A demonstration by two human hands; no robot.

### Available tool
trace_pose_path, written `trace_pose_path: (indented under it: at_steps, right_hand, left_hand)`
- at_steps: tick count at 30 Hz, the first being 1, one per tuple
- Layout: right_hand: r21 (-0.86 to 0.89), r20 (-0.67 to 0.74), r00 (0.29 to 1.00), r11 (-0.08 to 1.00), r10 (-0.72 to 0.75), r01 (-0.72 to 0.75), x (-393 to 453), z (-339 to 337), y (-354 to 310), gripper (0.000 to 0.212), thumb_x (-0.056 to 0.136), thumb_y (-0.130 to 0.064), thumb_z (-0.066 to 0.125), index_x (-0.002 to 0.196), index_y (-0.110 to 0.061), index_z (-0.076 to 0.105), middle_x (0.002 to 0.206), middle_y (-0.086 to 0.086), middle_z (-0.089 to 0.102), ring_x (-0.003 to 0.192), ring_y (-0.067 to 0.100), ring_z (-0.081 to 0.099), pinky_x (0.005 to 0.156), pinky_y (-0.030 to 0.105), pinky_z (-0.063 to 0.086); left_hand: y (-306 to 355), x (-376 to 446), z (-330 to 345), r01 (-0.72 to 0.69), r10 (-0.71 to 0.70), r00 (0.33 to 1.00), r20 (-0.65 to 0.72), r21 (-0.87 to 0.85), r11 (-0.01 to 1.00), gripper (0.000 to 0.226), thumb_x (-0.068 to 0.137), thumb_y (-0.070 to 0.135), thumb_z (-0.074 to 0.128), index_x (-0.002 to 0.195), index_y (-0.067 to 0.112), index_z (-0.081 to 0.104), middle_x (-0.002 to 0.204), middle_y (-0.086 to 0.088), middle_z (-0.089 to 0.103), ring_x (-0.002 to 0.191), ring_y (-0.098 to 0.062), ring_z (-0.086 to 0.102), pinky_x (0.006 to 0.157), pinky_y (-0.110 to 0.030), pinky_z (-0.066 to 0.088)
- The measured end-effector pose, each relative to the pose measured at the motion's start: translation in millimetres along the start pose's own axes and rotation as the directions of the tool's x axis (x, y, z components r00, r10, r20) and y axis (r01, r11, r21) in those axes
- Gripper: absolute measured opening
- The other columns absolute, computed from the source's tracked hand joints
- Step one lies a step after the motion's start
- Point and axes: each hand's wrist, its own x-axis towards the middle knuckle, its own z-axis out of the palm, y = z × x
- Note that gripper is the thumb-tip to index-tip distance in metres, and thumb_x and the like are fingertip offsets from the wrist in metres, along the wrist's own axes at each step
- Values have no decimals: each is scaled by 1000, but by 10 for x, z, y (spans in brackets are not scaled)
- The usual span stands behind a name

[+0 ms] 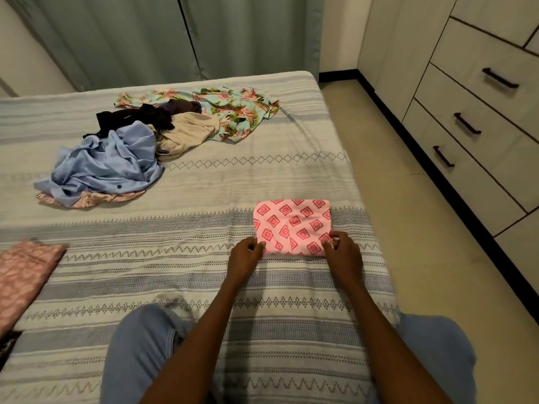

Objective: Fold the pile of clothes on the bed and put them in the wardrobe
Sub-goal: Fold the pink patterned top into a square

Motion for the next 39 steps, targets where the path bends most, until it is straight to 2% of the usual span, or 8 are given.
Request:
trace_pose_path:
  at_steps: [7, 12, 15, 21, 25, 31, 35, 39]
  right_hand:
    - [-129, -14, 994, 986, 107, -108, -63, -66, -36, 30, 90, -49, 65, 95, -18, 66, 98, 3, 63, 85, 23, 60, 72, 35, 51]
    - [-134, -43, 993, 985, 105, -110, -118, -63, 2, 20, 95, -34, 62, 97, -14, 65, 103, 7, 62, 83, 21, 55, 68, 31, 44]
    - [-109, -129, 986, 987, 102, -116, -124, -108, -25, 17, 97, -31, 59, 99, -14, 63, 102, 4, 61, 82, 19, 52, 67, 30, 40]
    - [-186, -135, 983, 972, 122, -146, -115, -74, 62, 19, 101, -32, 52, 102, -15, 61, 102, 9, 66, 88, 30, 60, 69, 37, 47]
    - [-138, -164, 983, 985, 79, -102, -154, -42, 93, 17, 100, -30, 54, 100, -14, 61, 95, 9, 68, 82, 31, 61, 65, 38, 48]
    - [-68, -81, 996, 996, 45, -50, -161, -79, 119, 36, 93, -60, 55, 101, -26, 63, 86, -5, 68, 76, 20, 62, 67, 35, 53]
    - [-146, -39, 999, 989, 7, -12, -117, -60, 84, 26, 97, -47, 56, 106, -24, 64, 93, -1, 72, 81, 23, 65, 69, 34, 53]
    - [-119, -131, 991, 993, 12, -28, -109, -105, 123, 20, 100, -38, 54, 106, -20, 61, 93, 4, 70, 79, 26, 62, 66, 37, 52]
  left_hand:
    - [12, -52, -96, 112, -99, 986, 133, -91, 990, 27, 94, 32, 66, 73, 14, 68, 70, 0, 71, 52, -4, 56, 56, -25, 43]
    - [15, -92, -110, 192, -151, 975, 165, -269, 944, 22, 98, 21, 61, 91, 0, 66, 79, -12, 74, 45, -16, 50, 42, -24, 39]
    - [29, -90, -131, 189, -156, 979, 131, -304, 934, 23, 100, 19, 57, 94, -2, 63, 79, -11, 74, 47, -20, 56, 44, -27, 44]
    - [-62, -45, -223, 107, -98, 992, -82, 123, 987, 21, 95, 39, 51, 83, 26, 62, 70, 10, 71, 64, -12, 66, 65, -34, 53]
    - [-71, -83, -150, 93, -72, 993, -91, 253, 963, 20, 95, 42, 50, 85, 28, 60, 74, 10, 69, 68, -14, 64, 68, -34, 53]
    - [52, -55, -249, 72, -67, 995, 75, -59, 996, 24, 96, 44, 59, 93, 20, 62, 76, 1, 74, 56, -9, 63, 55, -29, 50]
    - [162, -52, -161, 186, -150, 976, 155, -252, 950, 18, 100, 22, 58, 94, 6, 55, 80, -17, 74, 53, -21, 59, 41, -25, 42]
    - [88, -27, -214, 239, -244, 969, 34, -361, 901, 10, 101, 11, 53, 95, 4, 51, 77, -16, 72, 47, -20, 53, 36, -26, 37]
